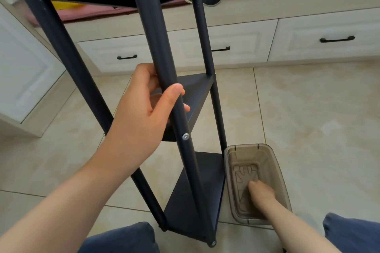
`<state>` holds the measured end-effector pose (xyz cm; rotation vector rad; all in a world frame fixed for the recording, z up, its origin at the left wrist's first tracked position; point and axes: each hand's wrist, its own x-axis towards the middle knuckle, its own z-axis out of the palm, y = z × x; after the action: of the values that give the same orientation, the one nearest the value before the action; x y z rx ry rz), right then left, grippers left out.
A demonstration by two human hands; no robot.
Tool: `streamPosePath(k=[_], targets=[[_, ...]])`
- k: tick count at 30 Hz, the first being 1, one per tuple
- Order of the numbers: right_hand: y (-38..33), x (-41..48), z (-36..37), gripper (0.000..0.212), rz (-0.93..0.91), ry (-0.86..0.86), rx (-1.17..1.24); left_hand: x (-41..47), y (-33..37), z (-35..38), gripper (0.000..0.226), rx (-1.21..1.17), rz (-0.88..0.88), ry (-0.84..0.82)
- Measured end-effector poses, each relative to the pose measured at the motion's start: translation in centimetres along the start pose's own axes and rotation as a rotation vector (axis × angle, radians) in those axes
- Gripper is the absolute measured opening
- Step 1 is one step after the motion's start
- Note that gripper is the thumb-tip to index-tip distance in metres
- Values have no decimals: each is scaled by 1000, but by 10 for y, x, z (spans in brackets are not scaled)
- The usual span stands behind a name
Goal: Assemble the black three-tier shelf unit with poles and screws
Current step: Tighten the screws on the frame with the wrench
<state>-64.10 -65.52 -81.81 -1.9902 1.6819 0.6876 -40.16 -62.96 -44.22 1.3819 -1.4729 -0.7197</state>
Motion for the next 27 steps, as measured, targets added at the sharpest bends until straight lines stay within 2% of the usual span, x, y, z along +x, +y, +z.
streamPosePath(k=[6, 9, 14, 17, 19, 22, 24, 27], targets=[[-8, -3, -32, 41, 16, 64, -46, -4, -2, -1, 6, 5, 7, -2], [-13, -1, -63, 40, 12, 41, -44, -6, -1, -3, 7, -2, -9, 4], [-7, -11, -148, 42, 46, -60, -36, -5, 1, -6, 6, 9, -57, 36], [1, -37, -213, 32, -3, -79, 6, -4, 3, -8, 5, 43, -76, 56], [4, -58, -254, 24, -38, -16, 113, -3, 3, -10, 6, 74, -77, 67], [-1, -99, -305, 15, -89, 175, 179, -3, 3, -11, 7, 99, -72, 92], [-6, -125, -326, 14, -156, 274, 270, -2, 4, -13, 8, 109, -63, 107], [-13, -161, -340, 19, -302, 373, 551, 0, 4, -15, 12, 111, -64, 104]])
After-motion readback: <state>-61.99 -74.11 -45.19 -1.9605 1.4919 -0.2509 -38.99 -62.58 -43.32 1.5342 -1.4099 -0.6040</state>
